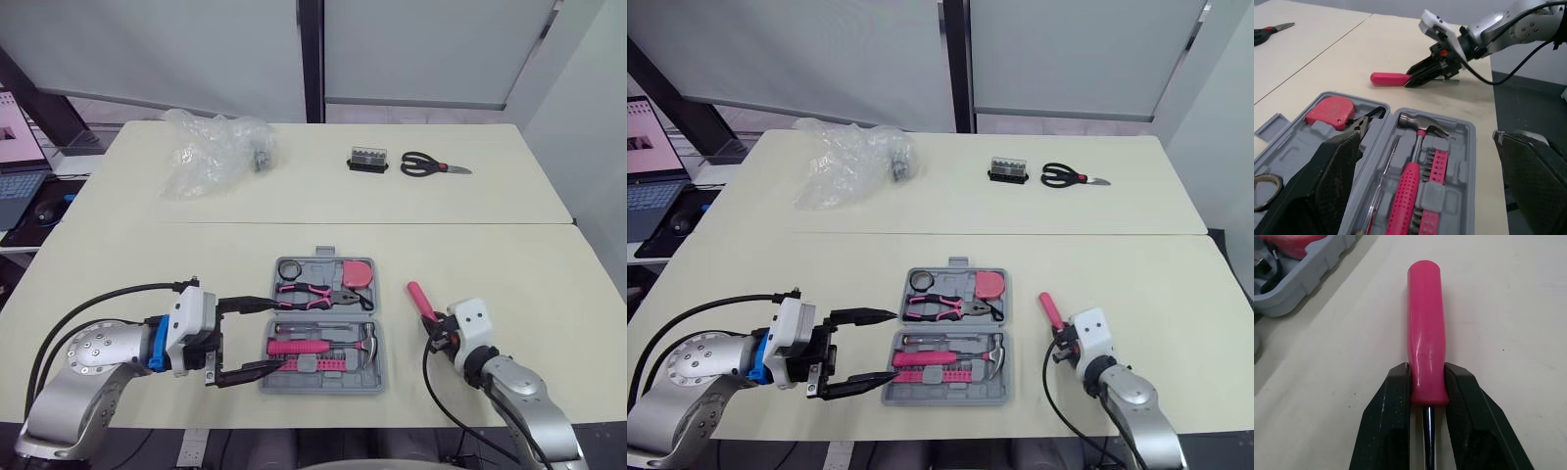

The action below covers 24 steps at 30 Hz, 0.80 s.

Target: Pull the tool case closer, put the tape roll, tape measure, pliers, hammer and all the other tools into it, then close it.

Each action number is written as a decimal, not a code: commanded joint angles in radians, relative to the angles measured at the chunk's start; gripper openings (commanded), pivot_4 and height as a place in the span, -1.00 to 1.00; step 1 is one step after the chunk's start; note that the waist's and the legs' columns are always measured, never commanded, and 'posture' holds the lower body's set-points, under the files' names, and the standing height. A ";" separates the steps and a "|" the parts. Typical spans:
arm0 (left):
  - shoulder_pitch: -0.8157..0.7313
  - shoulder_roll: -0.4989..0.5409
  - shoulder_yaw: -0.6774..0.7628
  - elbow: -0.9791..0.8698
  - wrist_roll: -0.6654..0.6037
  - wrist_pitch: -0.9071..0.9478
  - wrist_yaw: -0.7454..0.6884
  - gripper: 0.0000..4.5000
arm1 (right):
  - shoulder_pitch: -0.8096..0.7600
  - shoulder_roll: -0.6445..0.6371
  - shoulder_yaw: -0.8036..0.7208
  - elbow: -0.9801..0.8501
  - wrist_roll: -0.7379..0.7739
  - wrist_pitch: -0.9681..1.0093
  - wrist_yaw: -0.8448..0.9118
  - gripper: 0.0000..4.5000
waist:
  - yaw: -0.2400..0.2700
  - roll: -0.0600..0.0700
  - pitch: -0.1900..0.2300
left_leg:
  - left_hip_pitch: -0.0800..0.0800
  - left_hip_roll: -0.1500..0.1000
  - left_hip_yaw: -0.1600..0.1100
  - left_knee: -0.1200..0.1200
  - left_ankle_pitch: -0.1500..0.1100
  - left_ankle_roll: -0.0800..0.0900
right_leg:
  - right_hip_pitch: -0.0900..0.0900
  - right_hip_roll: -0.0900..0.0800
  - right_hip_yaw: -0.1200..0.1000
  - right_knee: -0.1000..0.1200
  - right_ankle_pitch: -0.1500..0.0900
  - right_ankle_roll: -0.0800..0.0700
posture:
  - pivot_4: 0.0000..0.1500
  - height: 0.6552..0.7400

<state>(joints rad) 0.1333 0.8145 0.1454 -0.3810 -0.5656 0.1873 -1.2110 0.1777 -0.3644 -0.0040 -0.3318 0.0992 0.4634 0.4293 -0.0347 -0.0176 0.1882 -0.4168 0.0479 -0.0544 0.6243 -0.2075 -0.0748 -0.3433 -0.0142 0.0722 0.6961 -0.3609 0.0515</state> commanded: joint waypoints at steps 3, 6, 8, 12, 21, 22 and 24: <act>0.047 0.058 0.082 0.044 0.058 -0.054 -0.018 1.00 | -0.069 -0.246 0.080 -0.210 -0.007 0.029 0.207 -0.69 | -0.003 0.000 0.000 | 0.000 0.000 0.000 0.000 0.000 0.000 | 0.000 0.000 0.000 0.000 0.000 0.000 | 1.00 1.00; 0.080 0.093 0.103 0.078 0.106 -0.103 -0.046 1.00 | -0.136 -0.385 0.150 -0.300 0.013 0.111 0.328 -0.69 | 0.000 0.000 0.000 | 0.000 0.001 -0.001 0.000 0.000 0.000 | 0.000 0.001 -0.001 0.000 0.000 0.000 | 1.00 1.00; 0.109 0.121 0.117 0.103 0.147 -0.145 -0.069 1.00 | -0.214 -0.474 0.223 -0.361 0.026 0.174 0.424 -0.69 | -0.001 0.000 0.000 | 0.000 0.000 0.000 0.000 0.000 0.000 | 0.000 0.000 0.000 0.000 0.000 0.000 | 1.00 1.00; 0.145 0.162 0.130 0.096 0.167 -0.152 -0.088 1.00 | -0.340 -0.543 0.391 -0.409 -0.004 0.249 0.517 -0.69 | 0.002 -0.001 0.000 | 0.000 0.000 -0.001 0.000 0.000 0.000 | 0.000 0.000 -0.001 -0.001 0.000 0.000 | 1.00 1.00; 0.211 0.214 0.146 0.039 0.199 -0.139 -0.112 1.00 | -0.537 -0.400 0.671 -0.380 -0.056 0.398 0.508 -0.69 | 0.002 -0.002 0.000 | -0.001 0.000 -0.001 0.000 0.000 0.000 | -0.001 0.000 -0.001 -0.001 0.000 0.000 | 1.00 1.00; 0.217 0.215 0.149 0.031 0.200 -0.136 -0.112 1.00 | -0.555 -0.381 0.694 -0.367 -0.064 0.403 0.505 -0.69 | 0.002 -0.002 0.000 | -0.001 0.001 -0.001 0.000 0.000 0.000 | -0.001 0.000 -0.001 0.000 0.000 0.000 | 1.00 1.00; 0.236 0.218 0.157 0.017 0.203 -0.135 -0.115 1.00 | -0.586 -0.339 0.738 -0.337 -0.076 0.410 0.497 -0.69 | 0.002 -0.002 0.000 | -0.001 0.000 -0.001 0.000 0.000 0.000 | -0.002 0.000 -0.001 0.000 0.000 0.000 | 1.00 1.00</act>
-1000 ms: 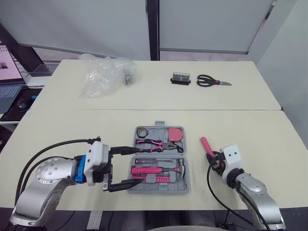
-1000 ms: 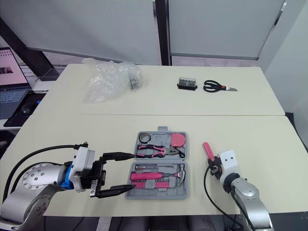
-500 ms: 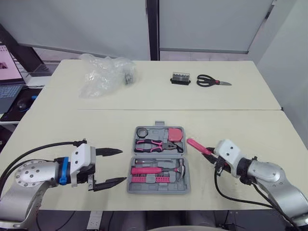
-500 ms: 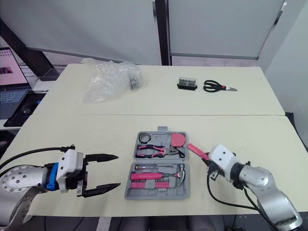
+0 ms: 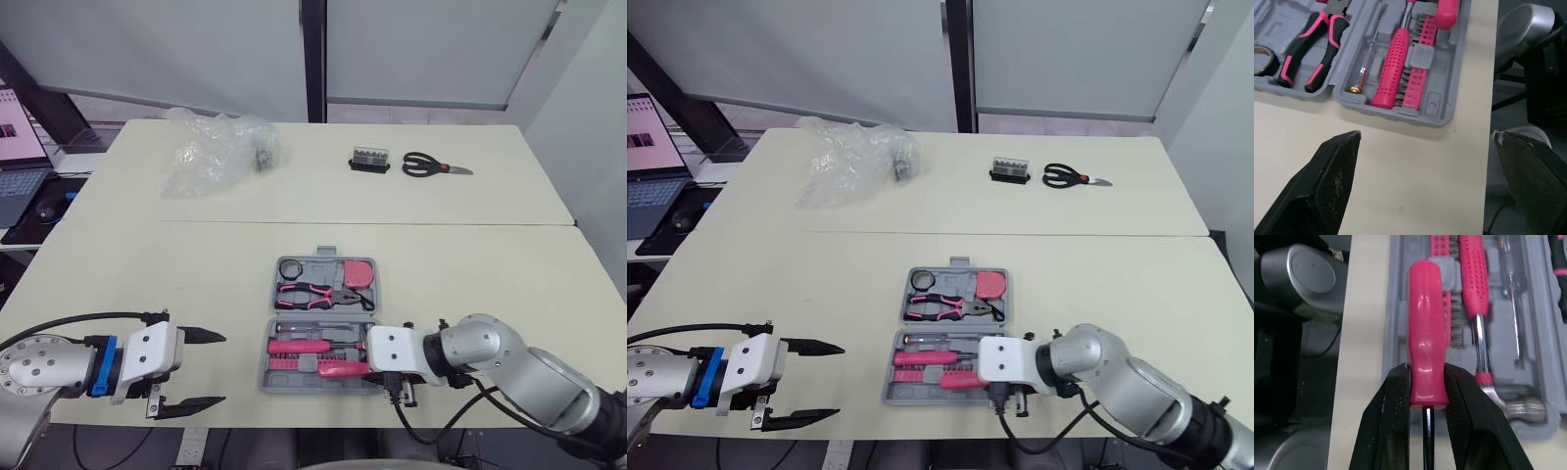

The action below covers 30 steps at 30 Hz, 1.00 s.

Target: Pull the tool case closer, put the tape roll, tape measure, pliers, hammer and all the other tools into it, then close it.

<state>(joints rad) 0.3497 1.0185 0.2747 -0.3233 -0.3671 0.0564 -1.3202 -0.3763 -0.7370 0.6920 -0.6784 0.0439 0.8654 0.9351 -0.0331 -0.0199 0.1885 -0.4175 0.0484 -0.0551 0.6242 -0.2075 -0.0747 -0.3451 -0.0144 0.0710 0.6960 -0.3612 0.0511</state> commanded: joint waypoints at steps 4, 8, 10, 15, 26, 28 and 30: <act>0.054 0.019 0.044 -0.062 0.010 -0.007 -0.011 1.00 | -0.064 0.107 0.107 0.052 -0.038 0.013 -0.023 -0.69 | 0.000 0.000 0.000 | 0.000 0.000 0.000 0.000 0.000 0.000 | -0.001 0.000 0.000 0.000 0.000 0.000 | 1.00 1.00; 0.083 0.018 0.059 -0.065 0.018 -0.016 -0.015 1.00 | -0.083 0.169 0.147 0.101 -0.055 0.011 -0.044 -0.69 | -0.001 0.000 0.000 | 0.000 0.000 0.000 0.000 0.000 0.000 | -0.003 0.000 0.000 0.001 0.000 0.000 | 1.00 1.00; 0.098 0.015 0.065 -0.058 0.023 -0.024 -0.019 1.00 | -0.085 0.192 0.163 0.127 -0.063 0.005 -0.055 -0.69 | -0.001 0.000 0.000 | 0.000 0.000 0.000 0.000 0.000 0.000 | -0.004 0.000 0.000 0.001 0.000 0.000 | 1.00 1.00; 0.115 0.008 0.071 -0.043 0.034 -0.040 -0.021 1.00 | -0.076 0.244 0.173 0.194 -0.078 -0.024 -0.085 -0.69 | -0.001 -0.001 0.000 | 0.000 0.000 0.000 0.000 0.000 0.000 | -0.006 0.000 0.000 0.001 0.000 0.000 | 1.00 1.00; 0.109 0.003 0.063 -0.028 0.043 -0.046 -0.010 1.00 | -0.087 0.314 0.191 0.247 -0.093 -0.021 -0.095 -0.69 | -0.009 -0.001 -0.001 | 0.000 0.001 0.000 0.000 0.000 0.000 | -0.005 0.001 0.000 0.002 0.000 0.000 | 1.00 1.00; 0.107 0.004 0.060 -0.026 0.046 -0.046 -0.005 1.00 | -0.091 0.323 0.192 0.248 -0.094 -0.016 -0.092 -0.69 | -0.013 -0.001 -0.001 | 0.000 0.001 0.000 0.000 0.000 0.000 | -0.005 0.001 0.000 0.002 0.000 0.000 | 1.00 1.00; 0.102 0.002 0.053 -0.025 0.046 -0.046 0.000 1.00 | -0.097 0.336 0.190 0.248 -0.093 -0.012 -0.088 -0.69 | -0.017 -0.001 -0.001 | 0.000 0.001 0.000 0.000 0.000 0.000 | -0.005 0.001 0.000 0.002 0.000 0.000 | 1.00 1.00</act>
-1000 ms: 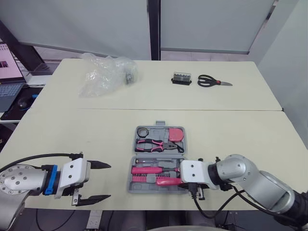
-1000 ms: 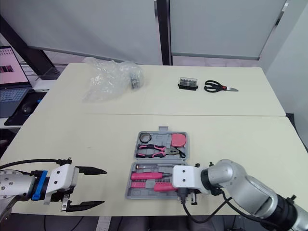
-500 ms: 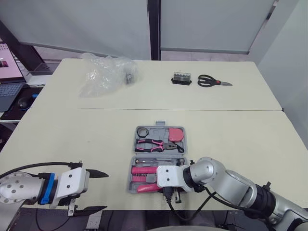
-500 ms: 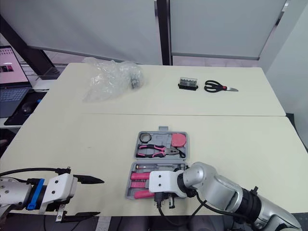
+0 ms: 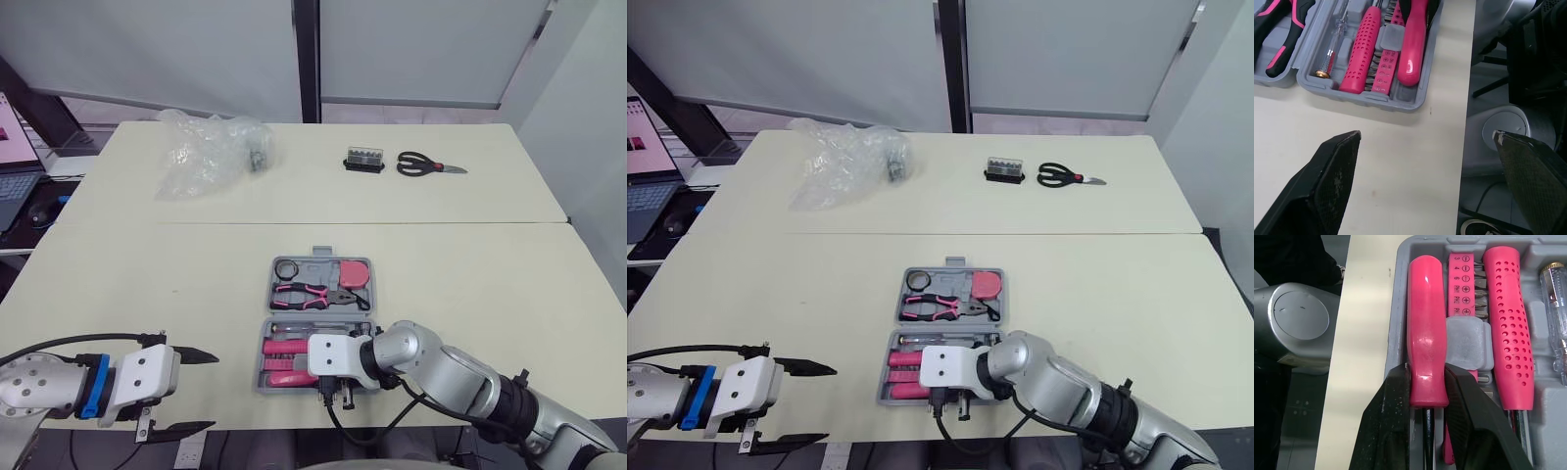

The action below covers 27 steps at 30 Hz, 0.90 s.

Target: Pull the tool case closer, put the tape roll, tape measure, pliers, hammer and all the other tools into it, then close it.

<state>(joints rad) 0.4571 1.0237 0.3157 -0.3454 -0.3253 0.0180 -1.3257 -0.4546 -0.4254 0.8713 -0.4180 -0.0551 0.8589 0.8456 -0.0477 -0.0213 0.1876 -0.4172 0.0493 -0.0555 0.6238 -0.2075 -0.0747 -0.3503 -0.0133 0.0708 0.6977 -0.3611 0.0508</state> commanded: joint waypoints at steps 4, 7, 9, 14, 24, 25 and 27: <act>-0.011 -0.005 0.005 0.000 0.005 -0.009 0.010 1.00 | -0.038 0.036 -0.016 -0.035 0.023 0.014 0.013 -0.69 | -0.007 0.000 0.000 | 0.000 0.000 0.000 0.000 0.000 0.000 | 0.000 0.000 0.000 0.000 0.000 0.000 | 1.00 1.00; -0.026 -0.002 -0.004 -0.007 0.002 0.006 0.016 1.00 | -0.061 0.020 -0.046 -0.075 0.048 0.042 0.033 -0.69 | -0.008 0.000 0.000 | 0.000 0.000 0.000 0.000 0.000 0.000 | 0.000 0.000 0.000 0.000 0.000 0.000 | 1.00 1.00; -0.035 -0.001 -0.008 -0.016 -0.002 0.019 0.021 1.00 | -0.068 0.009 -0.076 -0.100 0.075 0.067 0.044 -0.69 | -0.007 0.000 0.000 | 0.000 0.000 0.000 0.000 0.000 0.000 | 0.000 0.000 0.000 0.000 0.000 0.000 | 1.00 1.00; -0.036 -0.001 -0.011 -0.031 -0.004 0.034 0.024 1.00 | -0.070 0.008 -0.058 -0.083 0.086 0.074 0.030 -0.69 | -0.008 0.000 0.000 | 0.000 0.000 0.000 0.000 0.000 0.000 | 0.000 0.000 0.000 0.000 0.000 0.000 | 1.00 1.00; -0.057 0.002 -0.027 -0.062 -0.007 0.072 0.028 1.00 | -0.075 0.049 -0.005 0.001 0.077 0.056 0.002 -0.69 | -0.008 0.000 0.000 | -0.001 0.000 0.000 0.000 0.000 0.000 | 0.000 0.000 0.000 0.000 0.000 0.000 | 1.00 1.00; -0.057 0.001 -0.028 -0.065 -0.007 0.074 0.030 1.00 | -0.076 0.051 -0.002 0.007 0.076 0.054 0.000 -0.69 | -0.008 0.000 0.000 | -0.001 0.000 0.000 0.000 0.000 0.000 | 0.000 0.000 0.000 0.000 0.000 0.000 | 1.00 1.00; -0.056 -0.001 -0.031 -0.072 -0.006 0.079 0.034 1.00 | -0.077 0.055 -0.001 0.014 0.077 0.052 -0.004 -0.69 | -0.008 0.000 0.000 | -0.001 0.000 0.000 0.000 0.000 0.000 | 0.000 0.000 0.000 0.000 0.000 0.000 | 1.00 1.00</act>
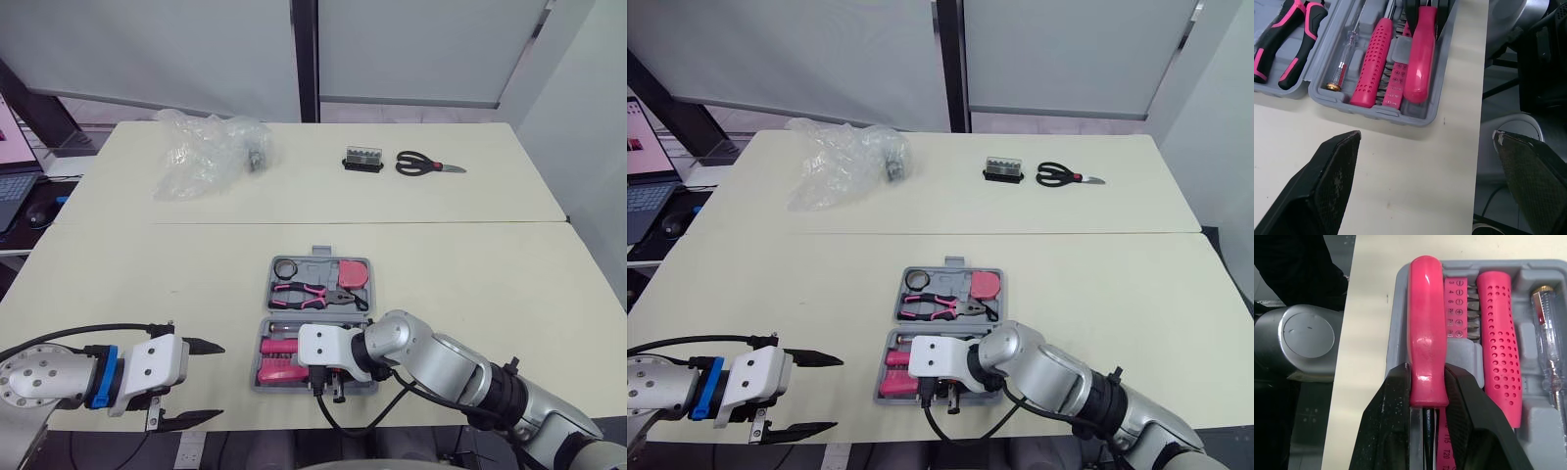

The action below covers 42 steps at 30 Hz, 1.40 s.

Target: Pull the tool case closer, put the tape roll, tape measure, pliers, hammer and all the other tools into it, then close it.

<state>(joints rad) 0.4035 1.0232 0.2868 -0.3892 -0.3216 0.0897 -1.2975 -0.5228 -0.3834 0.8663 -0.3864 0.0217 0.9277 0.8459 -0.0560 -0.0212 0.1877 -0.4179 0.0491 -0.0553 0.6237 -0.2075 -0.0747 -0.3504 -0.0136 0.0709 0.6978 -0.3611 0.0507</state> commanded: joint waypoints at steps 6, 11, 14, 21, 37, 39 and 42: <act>0.006 -0.007 -0.006 -0.038 -0.007 0.012 0.013 1.00 | -0.009 0.018 0.012 -0.005 0.001 -0.016 -0.006 -0.69 | 0.000 0.000 0.000 | 0.000 0.000 0.000 0.000 0.000 0.000 | 0.000 0.000 0.000 0.000 0.000 0.000 | 1.00 1.00; 0.007 -0.011 -0.011 -0.030 -0.005 0.005 0.016 1.00 | -0.008 0.027 -0.031 -0.036 0.043 0.021 0.003 -0.29 | 0.000 0.000 0.000 | 0.000 0.000 0.000 0.000 0.000 0.000 | 0.000 0.000 0.000 0.000 0.000 0.000 | 1.00 1.00; 0.002 -0.012 -0.016 -0.023 -0.005 0.002 0.018 1.00 | -0.024 0.024 -0.080 -0.064 0.080 0.041 0.013 0.01 | 0.000 0.000 0.000 | 0.000 0.000 0.000 0.000 0.000 0.000 | 0.000 0.000 0.000 0.000 0.000 0.000 | 1.00 1.00; -0.016 -0.021 -0.027 -0.008 -0.009 0.000 0.024 1.00 | -0.039 -0.036 -0.208 -0.085 0.164 -0.079 0.085 -0.04 | 0.001 0.000 0.000 | 0.000 0.000 0.000 0.000 0.000 0.000 | 0.001 0.000 0.000 0.000 0.000 0.000 | 1.00 1.00; 0.014 -0.060 0.005 -0.013 -0.036 0.004 0.030 1.00 | 0.050 -0.073 -0.047 0.088 -0.001 -0.342 0.098 -0.99 | 0.000 0.000 0.000 | 0.000 0.000 0.001 0.000 0.000 0.000 | 0.001 0.000 0.000 0.000 0.000 0.000 | 1.00 1.00; 0.018 -0.061 0.008 -0.012 -0.036 0.002 0.030 1.00 | 0.056 -0.073 -0.036 0.109 -0.022 -0.357 0.103 -0.99 | 0.000 0.000 0.000 | 0.000 0.000 0.000 0.000 0.000 0.000 | 0.001 0.000 0.000 0.000 0.000 0.000 | 1.00 1.00; 0.019 -0.066 0.010 -0.007 -0.037 0.000 0.033 1.00 | 0.066 -0.071 -0.017 0.142 -0.055 -0.390 0.108 -0.99 | 0.000 0.000 0.000 | 0.000 0.000 0.000 0.000 0.000 0.000 | 0.001 0.000 0.000 0.000 0.000 0.000 | 1.00 1.00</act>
<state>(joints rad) 0.4193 0.9637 0.2734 -0.3917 -0.3388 0.1005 -1.2677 -0.4692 -0.4549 0.8301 -0.2571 -0.0112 0.5605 0.9522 -0.0556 -0.0214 0.1876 -0.4180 0.0490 -0.0550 0.6238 -0.2075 -0.0747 -0.3490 -0.0138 0.0709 0.6979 -0.3611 0.0507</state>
